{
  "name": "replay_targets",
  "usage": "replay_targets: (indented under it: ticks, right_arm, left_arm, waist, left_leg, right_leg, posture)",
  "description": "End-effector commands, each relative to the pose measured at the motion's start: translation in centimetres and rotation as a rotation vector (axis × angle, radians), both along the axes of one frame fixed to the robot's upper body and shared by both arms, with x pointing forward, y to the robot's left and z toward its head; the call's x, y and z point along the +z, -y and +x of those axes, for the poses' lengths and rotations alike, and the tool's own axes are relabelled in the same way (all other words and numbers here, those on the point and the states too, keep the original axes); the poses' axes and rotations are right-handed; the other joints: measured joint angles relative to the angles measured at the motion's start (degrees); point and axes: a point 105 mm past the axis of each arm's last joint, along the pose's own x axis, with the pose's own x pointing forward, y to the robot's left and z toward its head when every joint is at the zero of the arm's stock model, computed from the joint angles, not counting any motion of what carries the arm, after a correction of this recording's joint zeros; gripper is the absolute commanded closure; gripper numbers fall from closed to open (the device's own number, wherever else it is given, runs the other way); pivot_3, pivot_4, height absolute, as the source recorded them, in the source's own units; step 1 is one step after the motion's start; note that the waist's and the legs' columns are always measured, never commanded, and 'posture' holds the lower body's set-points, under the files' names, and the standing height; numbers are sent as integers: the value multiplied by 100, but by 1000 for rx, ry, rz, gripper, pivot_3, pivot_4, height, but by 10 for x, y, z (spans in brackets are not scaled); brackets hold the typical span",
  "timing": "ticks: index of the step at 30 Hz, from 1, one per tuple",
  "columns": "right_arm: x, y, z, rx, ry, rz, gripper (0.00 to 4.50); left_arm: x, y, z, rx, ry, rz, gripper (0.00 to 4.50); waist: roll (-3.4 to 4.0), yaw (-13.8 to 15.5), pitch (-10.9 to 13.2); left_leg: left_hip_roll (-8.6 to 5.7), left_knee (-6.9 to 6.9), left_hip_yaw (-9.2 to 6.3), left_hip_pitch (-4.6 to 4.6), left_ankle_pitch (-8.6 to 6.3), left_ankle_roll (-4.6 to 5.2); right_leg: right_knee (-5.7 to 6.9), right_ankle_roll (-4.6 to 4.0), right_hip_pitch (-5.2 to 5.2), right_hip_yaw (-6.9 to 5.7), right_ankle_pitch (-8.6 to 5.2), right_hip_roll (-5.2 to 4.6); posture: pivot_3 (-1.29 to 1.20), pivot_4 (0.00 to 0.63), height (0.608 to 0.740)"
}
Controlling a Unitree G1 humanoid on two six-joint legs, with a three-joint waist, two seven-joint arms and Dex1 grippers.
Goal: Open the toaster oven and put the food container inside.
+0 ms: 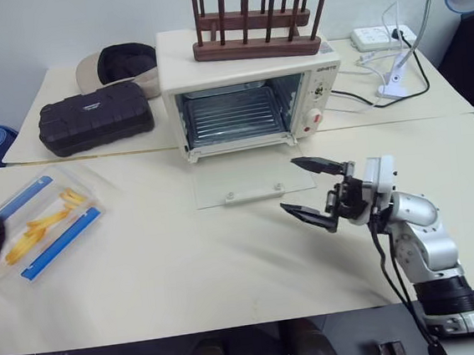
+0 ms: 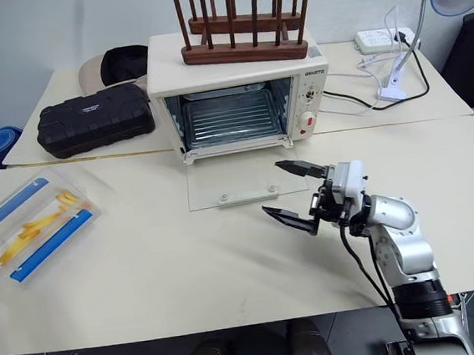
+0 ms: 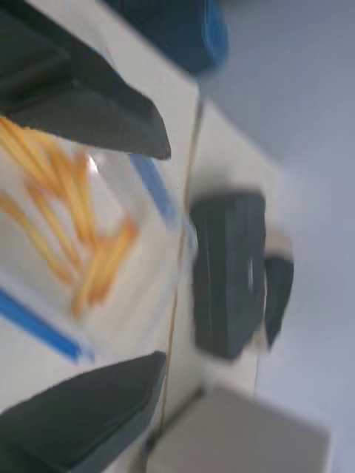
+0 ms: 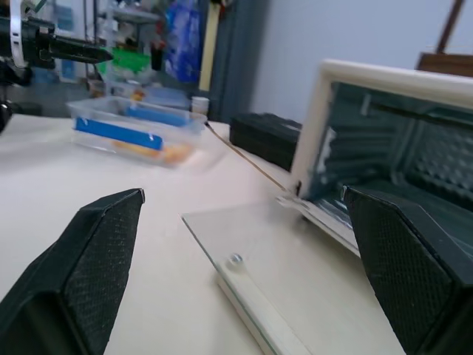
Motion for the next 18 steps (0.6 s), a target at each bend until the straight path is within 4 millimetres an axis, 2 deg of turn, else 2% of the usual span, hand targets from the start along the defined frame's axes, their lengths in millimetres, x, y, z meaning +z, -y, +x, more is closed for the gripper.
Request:
replay_targets:
  ticks: [1,3,7,11,18]
  right_arm:
    - [12,-5,-6,39,68,17,0]
    - [12,-7,-6,47,85,11,0]
    - [12,-6,-6,38,92,16,0]
    - [11,-8,-5,37,97,9,0]
    - [9,-17,-12,105,143,-24,0]
  left_arm:
    - [0,-31,-31,164,-46,-22,9]
    - [-8,-29,-28,160,-120,-73,9]
    - [-9,-28,-7,181,-278,-151,9]
    - [-19,-25,9,152,-472,-284,9]
    - [-34,-28,35,134,-633,-400,9]
  waist:
    - [0,31,0]
    - [-1,84,0]
    - [-10,101,-6]
    - [-7,42,-4]
    - [3,-133,2]
  left_leg:
    - [-1,0,0,1,-2,4]
    - [0,-1,-4,0,-12,20]
    - [1,-2,-15,-1,-9,16]
    - [0,-10,-48,2,1,-4]
    - [1,-21,-40,-1,20,-48]
  right_leg:
    - [0,0,1,-1,0,0]
    - [1,0,0,-6,0,1]
    - [10,-3,5,-27,1,0]
    - [23,-25,3,-49,9,12]
    - [60,-36,-19,-53,3,27]
  posture:
    - [0,150,740]
    - [0,150,740]
    - [0,150,740]
    - [0,150,740]
    - [0,150,740]
